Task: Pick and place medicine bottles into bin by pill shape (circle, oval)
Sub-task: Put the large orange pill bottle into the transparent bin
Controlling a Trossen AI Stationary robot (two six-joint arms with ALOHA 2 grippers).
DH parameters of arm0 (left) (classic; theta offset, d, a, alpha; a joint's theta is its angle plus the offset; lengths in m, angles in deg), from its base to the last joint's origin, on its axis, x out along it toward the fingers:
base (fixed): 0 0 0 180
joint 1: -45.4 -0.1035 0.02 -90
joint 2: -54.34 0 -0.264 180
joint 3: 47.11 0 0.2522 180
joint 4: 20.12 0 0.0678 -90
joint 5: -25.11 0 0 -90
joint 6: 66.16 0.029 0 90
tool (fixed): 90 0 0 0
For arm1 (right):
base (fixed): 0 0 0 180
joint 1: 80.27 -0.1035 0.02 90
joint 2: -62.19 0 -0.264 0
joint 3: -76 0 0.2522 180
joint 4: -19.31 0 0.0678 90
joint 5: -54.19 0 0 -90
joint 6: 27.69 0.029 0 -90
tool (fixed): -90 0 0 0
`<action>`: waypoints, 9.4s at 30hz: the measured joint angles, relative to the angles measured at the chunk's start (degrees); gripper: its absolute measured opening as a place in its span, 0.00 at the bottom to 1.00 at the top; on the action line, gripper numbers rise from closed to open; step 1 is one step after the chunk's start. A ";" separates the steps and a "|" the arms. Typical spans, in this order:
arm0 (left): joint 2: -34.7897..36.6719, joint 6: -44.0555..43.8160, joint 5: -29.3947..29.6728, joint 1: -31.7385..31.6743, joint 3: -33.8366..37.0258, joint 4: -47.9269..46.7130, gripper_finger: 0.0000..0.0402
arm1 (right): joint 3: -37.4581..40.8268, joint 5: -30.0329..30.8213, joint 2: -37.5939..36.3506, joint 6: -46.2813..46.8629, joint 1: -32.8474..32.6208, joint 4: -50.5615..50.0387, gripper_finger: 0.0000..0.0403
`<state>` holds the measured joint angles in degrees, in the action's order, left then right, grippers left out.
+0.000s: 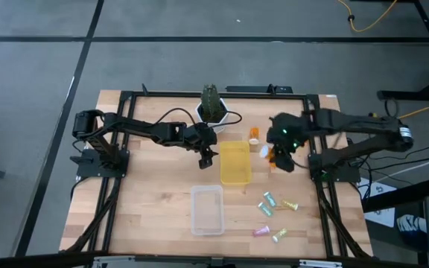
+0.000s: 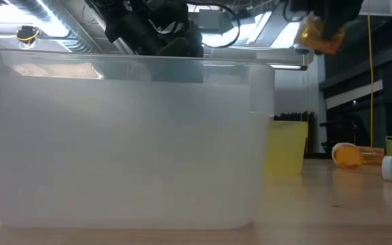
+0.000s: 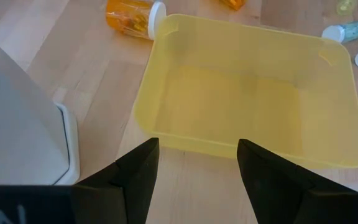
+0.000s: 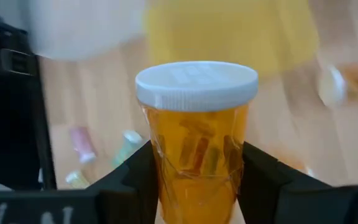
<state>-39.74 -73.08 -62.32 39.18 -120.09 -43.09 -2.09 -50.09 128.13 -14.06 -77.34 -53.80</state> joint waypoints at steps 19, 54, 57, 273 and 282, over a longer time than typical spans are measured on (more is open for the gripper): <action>0.00 -0.01 3.10 0.01 0.00 -0.09 0.53 | 22.74 10.09 0.23 0.58 -12.69 51.39 0.42; 0.00 -0.01 3.11 0.02 0.00 2.64 0.53 | 23.02 -4.73 17.56 -8.02 -12.95 83.98 0.42; 0.00 0.00 3.11 0.02 0.00 3.06 0.53 | 18.88 -5.71 22.40 -8.11 -12.93 83.95 0.42; 0.00 0.07 3.10 0.24 0.00 2.38 0.53 | 20.56 28.15 19.73 72.98 -6.48 3.75 0.72; 0.00 0.08 3.10 0.24 0.00 2.40 0.53 | 20.60 26.63 19.95 58.27 -3.40 8.93 0.72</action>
<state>-39.74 -73.00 -59.22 39.42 -120.09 -40.69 18.51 -23.45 148.08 44.21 -80.74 -44.87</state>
